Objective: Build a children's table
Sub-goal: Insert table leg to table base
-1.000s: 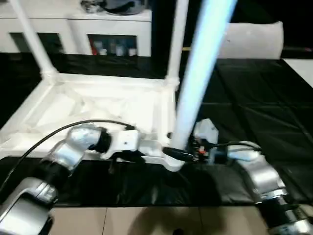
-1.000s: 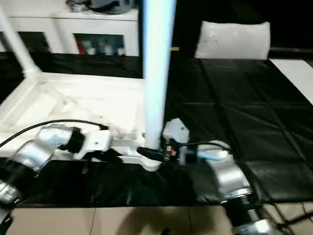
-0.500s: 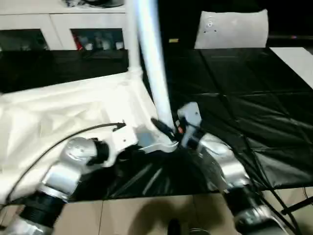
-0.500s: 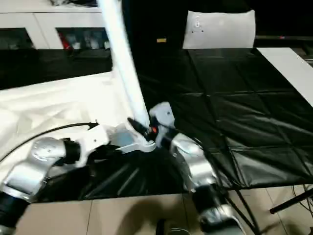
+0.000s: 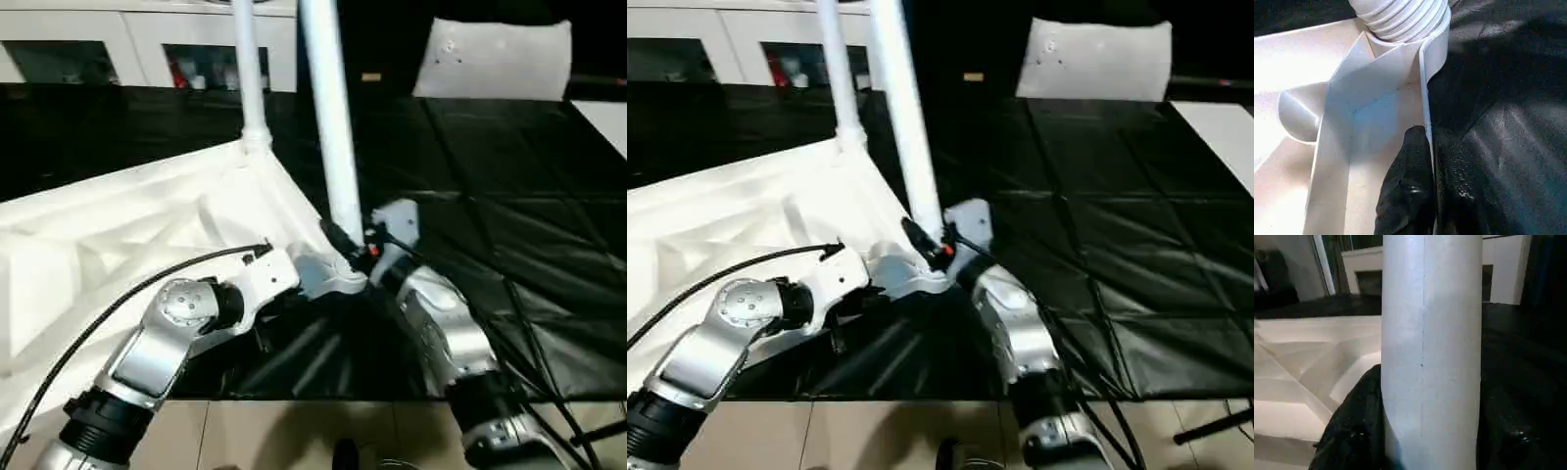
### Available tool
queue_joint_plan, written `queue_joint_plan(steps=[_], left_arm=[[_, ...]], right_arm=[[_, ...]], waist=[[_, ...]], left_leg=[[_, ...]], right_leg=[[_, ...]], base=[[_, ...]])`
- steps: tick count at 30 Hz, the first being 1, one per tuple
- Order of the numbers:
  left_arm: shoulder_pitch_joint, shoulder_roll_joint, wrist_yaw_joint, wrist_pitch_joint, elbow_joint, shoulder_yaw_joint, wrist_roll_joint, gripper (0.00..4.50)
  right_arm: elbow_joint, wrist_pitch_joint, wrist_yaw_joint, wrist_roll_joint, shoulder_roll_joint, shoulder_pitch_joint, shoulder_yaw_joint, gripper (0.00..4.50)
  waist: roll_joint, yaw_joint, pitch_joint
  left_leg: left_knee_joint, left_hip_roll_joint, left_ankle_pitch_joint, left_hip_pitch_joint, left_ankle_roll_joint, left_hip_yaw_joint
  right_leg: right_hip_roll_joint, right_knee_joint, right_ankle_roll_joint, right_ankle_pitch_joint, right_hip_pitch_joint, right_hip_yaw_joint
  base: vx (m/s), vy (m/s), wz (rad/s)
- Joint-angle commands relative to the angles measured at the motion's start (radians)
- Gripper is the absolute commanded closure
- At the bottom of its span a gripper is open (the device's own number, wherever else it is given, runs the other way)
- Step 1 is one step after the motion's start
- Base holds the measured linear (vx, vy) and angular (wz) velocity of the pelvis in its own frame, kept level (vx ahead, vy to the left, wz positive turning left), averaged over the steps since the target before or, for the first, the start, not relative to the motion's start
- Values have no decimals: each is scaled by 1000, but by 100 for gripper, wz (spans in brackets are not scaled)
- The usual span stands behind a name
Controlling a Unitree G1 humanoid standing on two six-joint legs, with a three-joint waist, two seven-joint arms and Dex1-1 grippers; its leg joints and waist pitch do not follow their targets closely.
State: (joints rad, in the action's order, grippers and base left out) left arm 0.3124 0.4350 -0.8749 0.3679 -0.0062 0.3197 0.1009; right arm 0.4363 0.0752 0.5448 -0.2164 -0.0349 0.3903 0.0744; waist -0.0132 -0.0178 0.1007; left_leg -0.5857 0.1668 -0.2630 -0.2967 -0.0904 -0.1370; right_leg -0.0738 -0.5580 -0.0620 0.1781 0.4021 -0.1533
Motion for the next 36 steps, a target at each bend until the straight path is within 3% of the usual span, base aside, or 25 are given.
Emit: queue_joint_plan(steps=[1,3,6,7,11,15,19,22,24,27,30,33,36], left_arm=[[12,38,14,-30,75,-18,31,450],[20,42,10,-52,91,-20,22,450],[47,67,-5,-113,155,-18,20,450],[50,71,-9,-121,162,-16,22,450],[61,80,-14,-138,191,-19,21,450],[69,88,-30,-161,214,-12,18,450],[82,94,-31,-187,248,-1,12,450],[83,94,-34,-195,256,1,12,450],[81,96,-52,-213,259,6,7,450],[76,98,-85,-228,250,15,-10,450],[70,103,-112,-230,242,29,-22,450],[67,104,-118,-225,244,36,-20,450],[69,104,-108,-208,250,40,-11,450]], right_arm=[[7,-29,48,-16,-13,-53,11,261],[-3,-26,60,-14,-24,-69,7,261],[-53,-25,103,-32,-62,-129,-1,261],[-61,-28,108,-36,-66,-136,-2,261],[-102,-41,124,-56,-83,-170,-8,261],[-143,-56,141,-82,-89,-187,-15,261],[-194,-74,139,-111,-91,-198,-24,261],[-217,-83,139,-120,-95,-212,-29,261],[-240,-106,132,-153,-85,-211,-44,261],[-252,-149,104,-217,-53,-169,-81,261],[-228,-171,87,-251,-32,-120,-102,261],[-165,-167,87,-251,-17,-85,-108,261],[-129,-172,96,-246,0,-75,-97,261]], waist=[[13,8,-52],[3,8,-53],[4,17,-57],[5,23,-61],[2,27,-61],[2,27,-60],[-1,25,-56],[-2,24,-55],[1,21,-57],[5,15,-58],[5,17,-64],[3,21,-70],[8,29,-76]], left_leg=[[87,68,-170,-23,100,16],[83,63,-161,-25,104,8],[80,61,-96,-30,117,3],[77,62,-69,-24,124,0],[77,60,-66,-31,123,-1],[78,57,-74,-36,121,1],[79,49,-134,-34,97,3],[77,45,-146,-32,88,4],[79,46,-142,-34,88,8],[82,54,-137,-36,92,11],[78,52,-96,-35,92,5],[75,57,-40,-34,99,0],[70,62,34,-35,115,-2]], right_leg=[[-96,79,-119,399,-48,93],[-95,80,-123,413,-49,94],[-94,76,-121,392,-53,95],[-93,72,-124,363,-51,95],[-92,69,-125,369,-55,95],[-89,76,-90,419,-59,90],[-89,99,-18,565,-55,81],[-88,111,22,619,-52,75],[-87,112,28,606,-55,72],[-86,105,-3,542,-55,75],[-87,96,-42,488,-58,81],[-86,78,-83,388,-58,87],[-84,55,-130,257,-62,91]], base=[[0,0,0],[0,0,0],[0,0,0],[0,0,0],[0,0,0],[0,0,0],[0,0,0],[0,0,0],[0,0,0],[0,0,0],[0,0,0],[0,0,0],[0,0,0]])
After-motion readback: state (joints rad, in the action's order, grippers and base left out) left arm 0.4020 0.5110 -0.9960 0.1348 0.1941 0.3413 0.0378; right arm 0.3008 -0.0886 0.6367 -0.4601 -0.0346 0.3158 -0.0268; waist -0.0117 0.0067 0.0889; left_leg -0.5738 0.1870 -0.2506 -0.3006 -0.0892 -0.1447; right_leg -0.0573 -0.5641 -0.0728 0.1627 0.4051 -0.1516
